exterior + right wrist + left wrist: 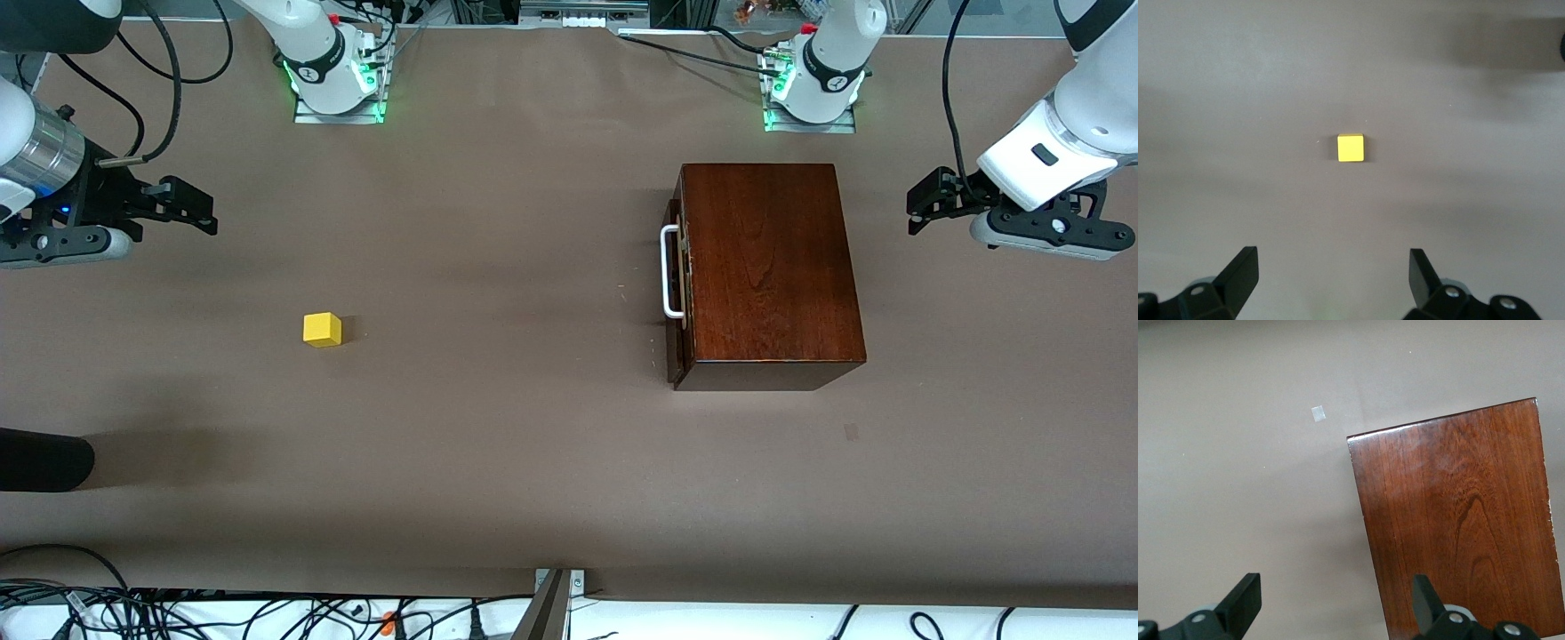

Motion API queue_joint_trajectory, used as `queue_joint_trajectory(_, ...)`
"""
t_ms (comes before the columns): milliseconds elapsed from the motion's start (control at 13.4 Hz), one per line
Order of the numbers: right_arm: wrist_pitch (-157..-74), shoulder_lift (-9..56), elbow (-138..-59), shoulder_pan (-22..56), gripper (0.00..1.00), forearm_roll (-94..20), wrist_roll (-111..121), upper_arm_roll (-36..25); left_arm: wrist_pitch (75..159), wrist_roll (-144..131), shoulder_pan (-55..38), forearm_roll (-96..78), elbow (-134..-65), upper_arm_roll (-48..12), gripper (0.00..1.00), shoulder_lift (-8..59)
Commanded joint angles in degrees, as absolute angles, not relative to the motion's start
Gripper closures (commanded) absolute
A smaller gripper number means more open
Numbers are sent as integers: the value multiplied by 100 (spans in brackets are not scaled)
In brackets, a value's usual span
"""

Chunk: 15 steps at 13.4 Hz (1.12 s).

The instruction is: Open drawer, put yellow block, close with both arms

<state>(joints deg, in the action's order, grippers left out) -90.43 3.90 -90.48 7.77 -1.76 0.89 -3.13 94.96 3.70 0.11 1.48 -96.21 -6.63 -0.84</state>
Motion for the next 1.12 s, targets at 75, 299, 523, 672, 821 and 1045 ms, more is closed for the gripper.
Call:
queue_joint_trajectory(75,-8930,439,-8903,738,0,-185,114,-299,9483,466,53,176,-9677,-668,0,-141)
queue_joint_trajectory(299,-8930,439,-8903,738,0,-193,114,-299,9483,457,44,185,-9677,-677,0,-141)
queue_joint_trajectory(523,-8930,439,-8903,738,0,-185,114,-299,9335,413,27,193,-9677,-729,0,-141)
queue_joint_trajectory(672,-8930,439,-8903,738,0,-193,114,-299,9141,421,-9,185,-9677,-738,0,-132)
queue_joint_trajectory(821,-8930,439,-8903,738,0,-193,114,-299,8940,457,-96,167,-9677,-747,0,-18)
queue_joint_trajectory(1045,-8930,439,-8903,738,0,-193,114,-299,8842,404,-631,-350,-9345,-747,0,481)
